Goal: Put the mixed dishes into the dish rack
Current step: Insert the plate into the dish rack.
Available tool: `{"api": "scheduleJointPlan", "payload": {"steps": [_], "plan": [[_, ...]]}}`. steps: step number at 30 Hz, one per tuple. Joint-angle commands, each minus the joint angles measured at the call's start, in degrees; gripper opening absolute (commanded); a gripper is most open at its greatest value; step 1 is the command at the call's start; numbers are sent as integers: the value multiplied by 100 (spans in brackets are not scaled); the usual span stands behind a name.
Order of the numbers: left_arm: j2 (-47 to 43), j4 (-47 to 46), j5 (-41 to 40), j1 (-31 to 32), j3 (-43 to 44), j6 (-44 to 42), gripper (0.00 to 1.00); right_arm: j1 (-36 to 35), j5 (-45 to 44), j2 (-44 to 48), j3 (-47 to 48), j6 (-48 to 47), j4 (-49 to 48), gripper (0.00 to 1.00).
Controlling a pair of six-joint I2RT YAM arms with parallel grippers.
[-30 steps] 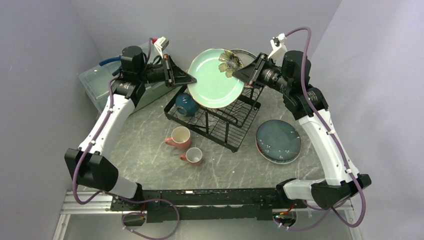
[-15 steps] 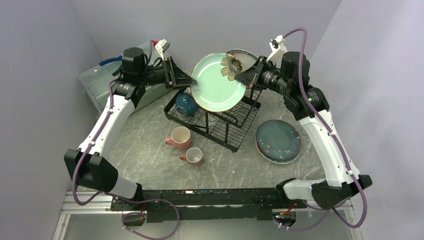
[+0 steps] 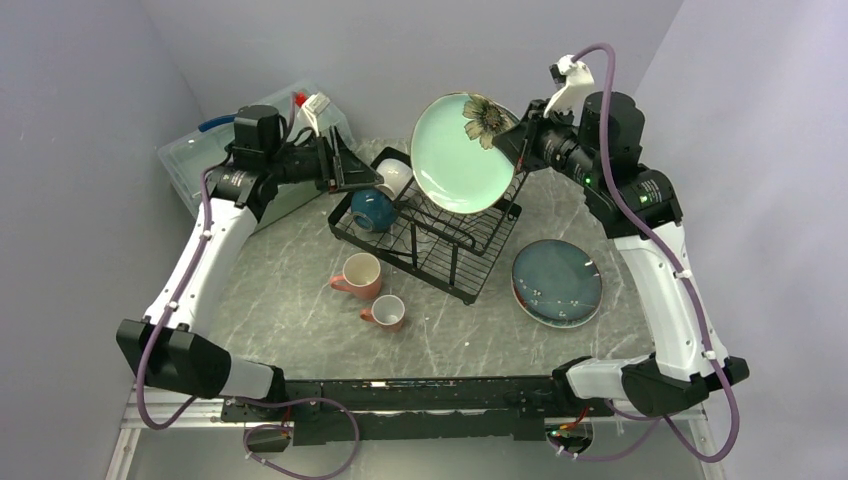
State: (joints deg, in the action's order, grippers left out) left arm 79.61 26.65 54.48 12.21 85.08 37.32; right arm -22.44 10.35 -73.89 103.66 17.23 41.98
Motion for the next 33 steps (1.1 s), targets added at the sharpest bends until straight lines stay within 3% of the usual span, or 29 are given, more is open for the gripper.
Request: {"api": "scheduleJointPlan", "payload": {"steps": [1,4,18,20,22,23,33], "plan": [[-315,560,-233,-43,45,-730,67,10,-206,225,73,-1000,-1047,0],[-426,613,-254,-43,-141,-841,69,9,-196,406,-273,-1580,-1625,0],[-890,814,-399,-43,-1172,-1285,77,11,474,80,-413,-3780,-2383,0],[-954,820,-412,-43,-1327,-1338,83,4,579,45,-484,-4041,-2526,0],[-1000,839,-425,-43,-1471,-1403,98,3,650,22,-578,-4299,-2654,0],[-1020,841,-436,-43,-1533,-1417,99,11,660,5,-637,-4416,-2726,0],[-1070,868,-471,-43,-1778,-1508,99,111,810,-387,-680,-5070,-2816,0]]}}
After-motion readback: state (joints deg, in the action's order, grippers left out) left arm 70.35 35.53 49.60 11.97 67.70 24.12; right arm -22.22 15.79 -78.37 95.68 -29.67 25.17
